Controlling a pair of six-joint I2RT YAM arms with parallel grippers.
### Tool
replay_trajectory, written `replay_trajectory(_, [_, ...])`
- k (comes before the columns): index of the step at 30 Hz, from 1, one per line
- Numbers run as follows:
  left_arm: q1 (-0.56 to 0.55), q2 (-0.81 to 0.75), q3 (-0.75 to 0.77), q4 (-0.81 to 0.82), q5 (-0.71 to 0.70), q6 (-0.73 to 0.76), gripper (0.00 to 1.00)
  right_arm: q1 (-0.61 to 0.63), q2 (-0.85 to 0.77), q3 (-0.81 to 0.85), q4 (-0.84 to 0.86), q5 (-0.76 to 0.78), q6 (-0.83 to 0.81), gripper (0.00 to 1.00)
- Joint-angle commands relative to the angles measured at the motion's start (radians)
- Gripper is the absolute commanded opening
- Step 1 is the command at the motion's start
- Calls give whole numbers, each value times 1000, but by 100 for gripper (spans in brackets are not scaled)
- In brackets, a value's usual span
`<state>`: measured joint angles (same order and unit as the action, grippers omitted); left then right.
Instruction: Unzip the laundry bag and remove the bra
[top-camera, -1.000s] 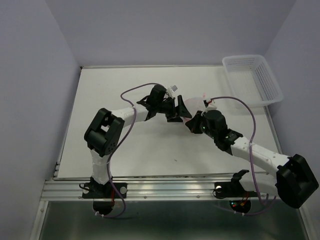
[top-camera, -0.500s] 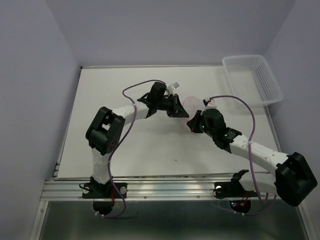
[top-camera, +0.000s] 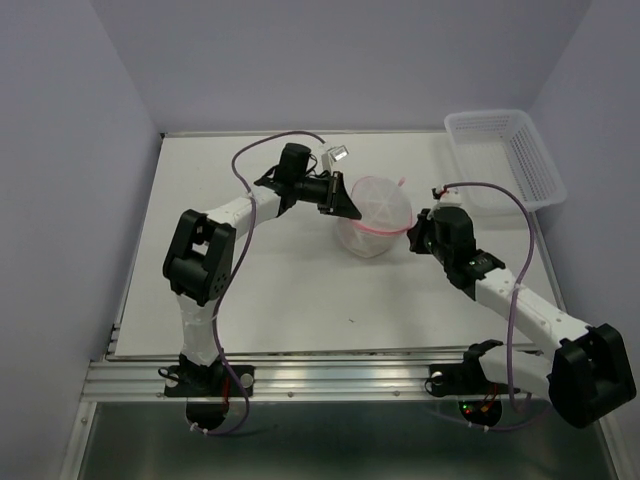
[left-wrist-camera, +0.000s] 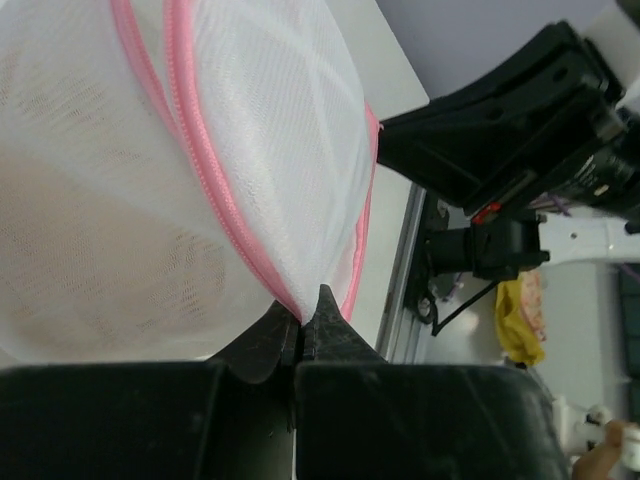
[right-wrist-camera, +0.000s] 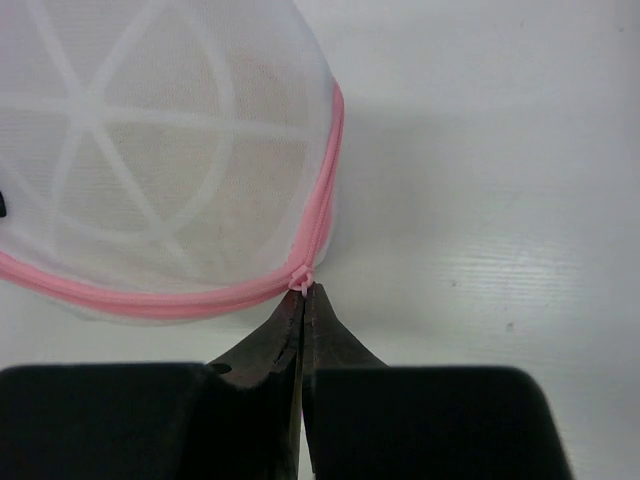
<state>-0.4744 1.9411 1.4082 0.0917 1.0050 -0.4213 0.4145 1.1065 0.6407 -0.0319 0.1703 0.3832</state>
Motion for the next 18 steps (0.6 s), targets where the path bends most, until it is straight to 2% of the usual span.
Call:
replay_trajectory(1, [17,-22,47,-136,74,316,0,-49,4,53,116,115,-245,1])
replay_trajectory(2, [19,-24,76,-182,61,457,0,-65,9,53,139,130,-277,1])
replay_trajectory(4, [17,-27,100,-237,12,562,0,-77,12,31,257,121,-387,1])
replay_trajectory(6, [17,-11,130,-273,-35,605,0,-89,4,-21,341,57,-537,1])
replay_trajectory(7, [19,7,180,-349,-75,656,0,-114,-17,-35,427,8,-553,1])
replay_trajectory(8, [19,13,193,-381,-77,670,0,-132,-29,-30,437,-80,-579,1])
replay_trajectory(12, [20,19,201,-379,-65,668,0,-174,-24,-12,422,-149,-651,1])
replay_trajectory(13, [20,22,204,-357,-103,639,0,-174,-16,3,359,-158,-646,1])
replay_trajectory(15, [22,62,251,-380,-140,572,0,-174,-5,48,282,-236,-594,1])
replay_trajectory(18, [23,140,340,-411,-129,541,0,-174,-20,21,280,-305,-497,1])
